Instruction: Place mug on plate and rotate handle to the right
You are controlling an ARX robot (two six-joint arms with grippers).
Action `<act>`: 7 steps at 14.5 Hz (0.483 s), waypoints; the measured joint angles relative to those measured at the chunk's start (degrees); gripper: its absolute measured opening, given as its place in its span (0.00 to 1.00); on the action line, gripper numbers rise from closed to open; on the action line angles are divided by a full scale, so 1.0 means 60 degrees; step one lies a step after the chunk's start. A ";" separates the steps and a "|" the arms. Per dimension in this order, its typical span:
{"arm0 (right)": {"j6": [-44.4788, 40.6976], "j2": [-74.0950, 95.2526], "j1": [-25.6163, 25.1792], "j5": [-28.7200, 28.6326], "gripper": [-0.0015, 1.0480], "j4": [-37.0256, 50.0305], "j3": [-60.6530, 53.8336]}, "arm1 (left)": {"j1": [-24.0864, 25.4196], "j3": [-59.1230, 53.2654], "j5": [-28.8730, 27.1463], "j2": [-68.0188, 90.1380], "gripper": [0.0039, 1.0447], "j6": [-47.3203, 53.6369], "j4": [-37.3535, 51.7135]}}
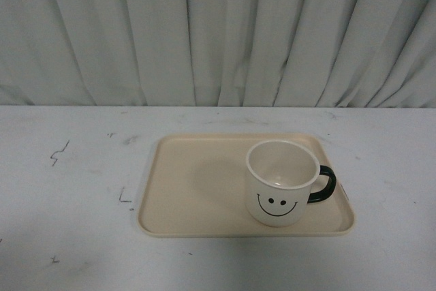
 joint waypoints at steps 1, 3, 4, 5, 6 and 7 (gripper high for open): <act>0.0000 -0.0455 0.0000 0.0000 0.02 -0.0419 0.0000 | 0.0000 0.0000 0.0000 0.0000 0.94 0.0000 -0.0004; 0.0000 -0.1235 0.0000 0.0000 0.02 -0.1104 -0.0004 | 0.0000 0.0000 0.0000 0.0000 0.94 0.0000 -0.0004; 0.0000 -0.1592 0.0000 0.0000 0.02 -0.1479 -0.0004 | 0.0000 0.0000 0.0000 0.0000 0.94 0.0000 -0.0004; 0.0000 -0.1876 0.0000 0.0000 0.02 -0.1734 -0.0004 | 0.0000 0.0000 0.0000 0.0000 0.94 0.0000 -0.0004; 0.0000 -0.2215 0.0000 0.0000 0.02 -0.2058 -0.0004 | 0.0000 0.0000 0.0000 0.0000 0.94 0.0000 -0.0004; 0.0000 -0.2506 0.0000 0.0004 0.02 -0.2342 -0.0004 | 0.0000 0.0000 0.0000 0.0000 0.94 0.0000 -0.0004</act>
